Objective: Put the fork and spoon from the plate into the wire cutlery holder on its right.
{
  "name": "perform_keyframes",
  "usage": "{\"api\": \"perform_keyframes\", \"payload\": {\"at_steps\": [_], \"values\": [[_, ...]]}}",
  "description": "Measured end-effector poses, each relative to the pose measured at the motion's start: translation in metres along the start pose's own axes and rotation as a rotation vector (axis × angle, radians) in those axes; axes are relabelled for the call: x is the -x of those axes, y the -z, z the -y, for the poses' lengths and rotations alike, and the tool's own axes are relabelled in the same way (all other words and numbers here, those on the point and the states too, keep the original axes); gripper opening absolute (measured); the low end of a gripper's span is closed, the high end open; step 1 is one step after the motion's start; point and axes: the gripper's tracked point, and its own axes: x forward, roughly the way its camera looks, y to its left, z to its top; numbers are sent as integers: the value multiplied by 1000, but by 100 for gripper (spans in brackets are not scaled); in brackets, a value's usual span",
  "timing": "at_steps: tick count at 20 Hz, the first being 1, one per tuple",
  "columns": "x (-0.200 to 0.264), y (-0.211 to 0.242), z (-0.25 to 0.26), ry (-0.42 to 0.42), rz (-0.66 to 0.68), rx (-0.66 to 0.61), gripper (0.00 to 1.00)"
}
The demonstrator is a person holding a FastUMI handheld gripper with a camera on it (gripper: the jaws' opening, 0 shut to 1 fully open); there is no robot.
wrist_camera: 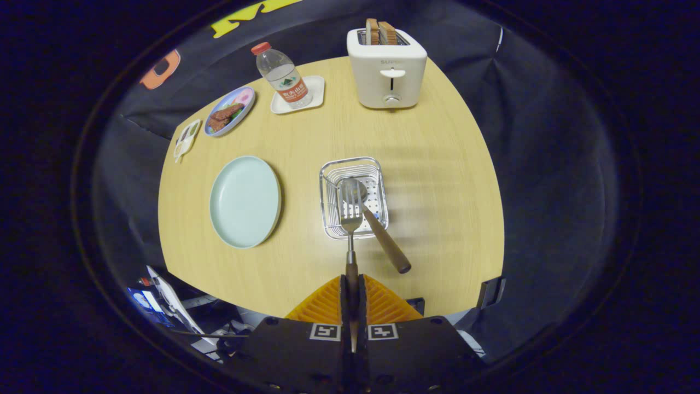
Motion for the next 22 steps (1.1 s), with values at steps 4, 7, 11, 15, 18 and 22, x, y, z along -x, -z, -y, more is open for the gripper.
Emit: {"api": "perform_keyframes", "payload": {"at_steps": [4,7,11,15,18,22], "values": [[-2,-10,1,13,-67,-3,3],[-6,-18,0,27,-116,2,3],[-8,-29,-2,44,-175,40,3],[-13,-30,-2,62,-269,83,6],[-11,-38,-2,76,-286,116,6],[-9,-56,-7,89,-215,167,11]]}}
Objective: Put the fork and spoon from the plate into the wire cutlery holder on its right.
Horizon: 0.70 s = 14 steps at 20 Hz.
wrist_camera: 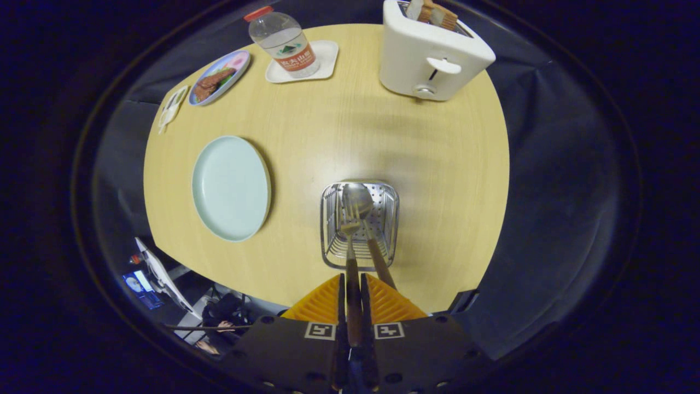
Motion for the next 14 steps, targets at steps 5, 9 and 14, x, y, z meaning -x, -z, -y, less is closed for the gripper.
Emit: {"api": "perform_keyframes", "payload": {"at_steps": [5,9,14], "values": [[14,-3,-10,-13,80,40,21],[22,-1,-13,-11,164,12,28],[31,7,-30,-44,276,-31,55]]}}
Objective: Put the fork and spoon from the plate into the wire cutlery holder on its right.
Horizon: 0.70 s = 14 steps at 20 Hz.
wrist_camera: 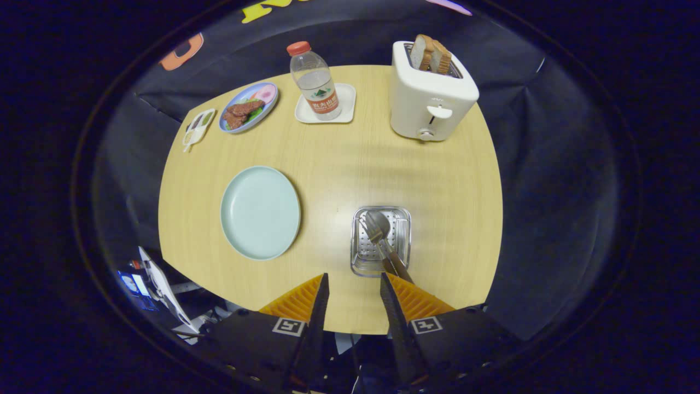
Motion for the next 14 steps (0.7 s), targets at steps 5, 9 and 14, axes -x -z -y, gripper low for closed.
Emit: {"api": "perform_keyframes", "payload": {"at_steps": [5,9,14], "values": [[14,6,-20,31,140,9,80],[30,6,-36,90,284,20,93],[61,1,-68,150,472,47,96]]}}
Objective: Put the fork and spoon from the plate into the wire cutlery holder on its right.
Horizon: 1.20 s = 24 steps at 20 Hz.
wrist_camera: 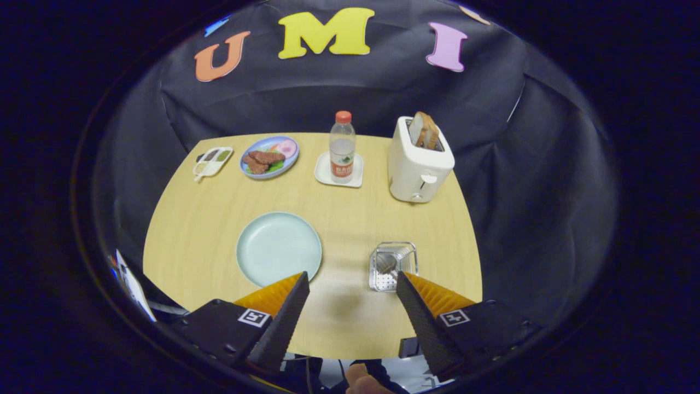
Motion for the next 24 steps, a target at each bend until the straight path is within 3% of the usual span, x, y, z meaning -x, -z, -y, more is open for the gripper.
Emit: {"api": "perform_keyframes", "payload": {"at_steps": [12,18,21,24], "values": [[108,-81,-36,53,592,-57,97],[178,-97,-38,-19,901,-164,96],[190,-88,-32,44,950,-127,96],[191,-84,-39,26,942,-131,96]]}}
